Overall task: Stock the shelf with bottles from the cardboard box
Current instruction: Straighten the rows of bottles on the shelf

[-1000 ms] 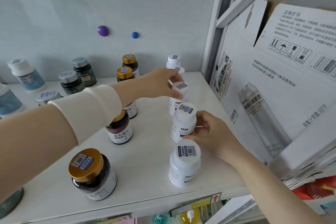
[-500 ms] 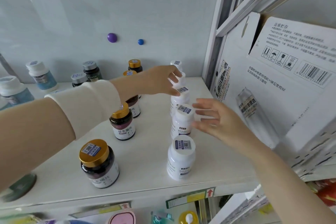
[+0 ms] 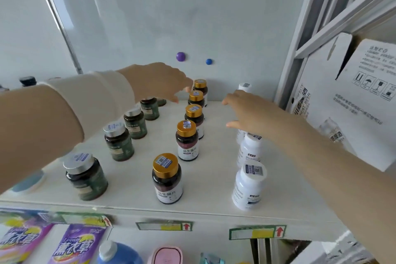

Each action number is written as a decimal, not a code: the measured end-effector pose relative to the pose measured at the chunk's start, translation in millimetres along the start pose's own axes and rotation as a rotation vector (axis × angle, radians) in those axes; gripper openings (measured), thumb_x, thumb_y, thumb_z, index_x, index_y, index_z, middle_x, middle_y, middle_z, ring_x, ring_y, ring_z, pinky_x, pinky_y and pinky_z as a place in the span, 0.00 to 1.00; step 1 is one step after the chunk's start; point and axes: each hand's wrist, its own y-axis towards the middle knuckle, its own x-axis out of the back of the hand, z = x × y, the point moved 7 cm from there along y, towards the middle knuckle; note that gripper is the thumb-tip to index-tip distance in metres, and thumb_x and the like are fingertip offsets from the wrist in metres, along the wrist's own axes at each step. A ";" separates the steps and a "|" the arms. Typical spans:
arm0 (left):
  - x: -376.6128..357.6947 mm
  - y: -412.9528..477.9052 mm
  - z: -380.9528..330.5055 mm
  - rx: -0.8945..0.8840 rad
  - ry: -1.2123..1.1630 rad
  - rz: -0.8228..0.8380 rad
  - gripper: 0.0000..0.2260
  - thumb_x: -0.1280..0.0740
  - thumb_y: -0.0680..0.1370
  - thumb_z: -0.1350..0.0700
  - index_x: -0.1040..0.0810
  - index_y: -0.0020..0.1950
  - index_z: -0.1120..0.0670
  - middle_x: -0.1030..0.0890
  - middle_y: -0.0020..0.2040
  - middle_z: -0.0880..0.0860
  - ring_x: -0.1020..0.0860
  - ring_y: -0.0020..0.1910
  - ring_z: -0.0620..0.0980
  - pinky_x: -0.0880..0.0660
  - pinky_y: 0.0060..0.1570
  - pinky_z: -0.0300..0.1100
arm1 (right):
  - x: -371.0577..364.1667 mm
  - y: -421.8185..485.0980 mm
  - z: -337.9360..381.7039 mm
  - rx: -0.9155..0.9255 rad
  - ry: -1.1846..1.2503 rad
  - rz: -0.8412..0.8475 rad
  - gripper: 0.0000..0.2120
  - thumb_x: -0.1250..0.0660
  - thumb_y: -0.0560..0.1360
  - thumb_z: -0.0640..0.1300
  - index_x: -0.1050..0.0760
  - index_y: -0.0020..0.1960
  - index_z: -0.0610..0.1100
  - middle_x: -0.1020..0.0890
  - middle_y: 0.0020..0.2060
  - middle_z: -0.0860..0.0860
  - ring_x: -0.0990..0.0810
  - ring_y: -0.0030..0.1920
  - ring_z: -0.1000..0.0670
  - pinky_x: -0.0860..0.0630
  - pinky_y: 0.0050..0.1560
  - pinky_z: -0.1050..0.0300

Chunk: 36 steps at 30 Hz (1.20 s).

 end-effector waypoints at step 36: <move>-60.1 13.1 -15.7 -0.301 -0.752 0.059 0.20 0.32 0.76 0.52 0.30 0.66 0.52 0.24 0.62 0.49 0.27 0.52 0.43 0.33 0.44 0.27 | -71.9 -15.8 57.7 -0.425 0.703 -0.190 0.22 0.24 0.64 0.51 0.26 0.54 0.46 0.22 0.43 0.56 0.25 0.36 0.62 0.34 0.35 0.82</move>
